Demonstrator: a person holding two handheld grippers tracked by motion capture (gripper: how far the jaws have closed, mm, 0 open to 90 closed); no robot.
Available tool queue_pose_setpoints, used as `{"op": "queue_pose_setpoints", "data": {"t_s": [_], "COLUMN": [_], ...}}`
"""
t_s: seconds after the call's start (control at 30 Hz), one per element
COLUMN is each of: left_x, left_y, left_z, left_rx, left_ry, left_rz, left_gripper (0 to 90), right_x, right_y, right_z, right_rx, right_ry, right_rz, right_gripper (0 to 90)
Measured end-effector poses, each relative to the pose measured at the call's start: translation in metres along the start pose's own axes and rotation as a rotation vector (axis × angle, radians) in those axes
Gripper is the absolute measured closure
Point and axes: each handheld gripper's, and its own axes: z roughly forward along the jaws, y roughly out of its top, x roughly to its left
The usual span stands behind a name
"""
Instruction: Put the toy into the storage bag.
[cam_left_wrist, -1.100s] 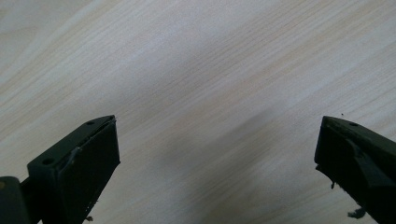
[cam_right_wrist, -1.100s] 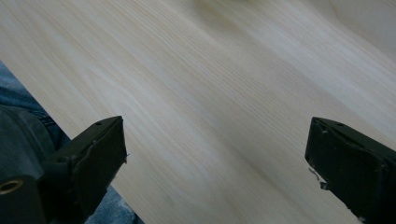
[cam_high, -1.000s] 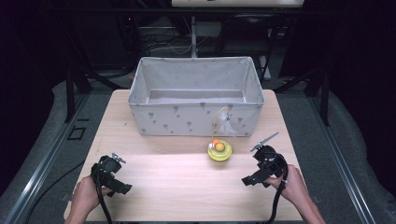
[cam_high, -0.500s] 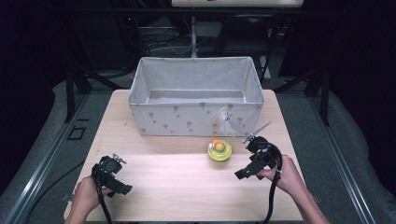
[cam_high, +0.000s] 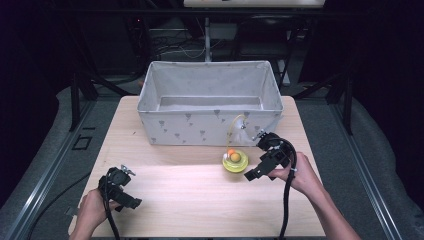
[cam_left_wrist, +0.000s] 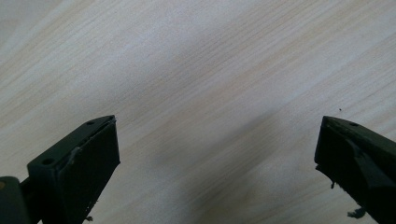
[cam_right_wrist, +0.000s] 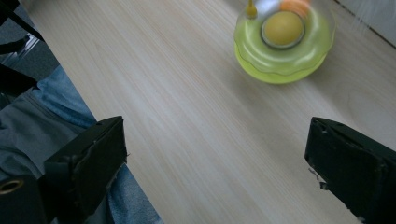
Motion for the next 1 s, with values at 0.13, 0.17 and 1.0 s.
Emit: {"op": "queue_pose_setpoints", "data": {"t_s": [0.13, 0.17, 1.0], "left_x": [-0.001, -0.001, -0.002], "left_y": [0.0, 0.0, 0.001], "left_z": [0.0, 0.0, 0.002], "left_rx": [0.005, 0.005, 0.02], "left_ry": [0.0, -0.001, -0.014], "left_rz": [0.007, 0.006, 0.015], "left_gripper": [0.2, 0.1, 0.1], "right_x": [0.002, 0.002, 0.004], "right_y": [0.008, 0.011, 0.074], "right_z": [-0.003, -0.003, -0.009], "right_rx": [-0.014, -0.01, -0.008], "right_ry": [0.005, 0.0, 0.002], "right_rz": [-0.007, -0.013, -0.049], "right_gripper": [6.7, 6.7, 6.6]}}
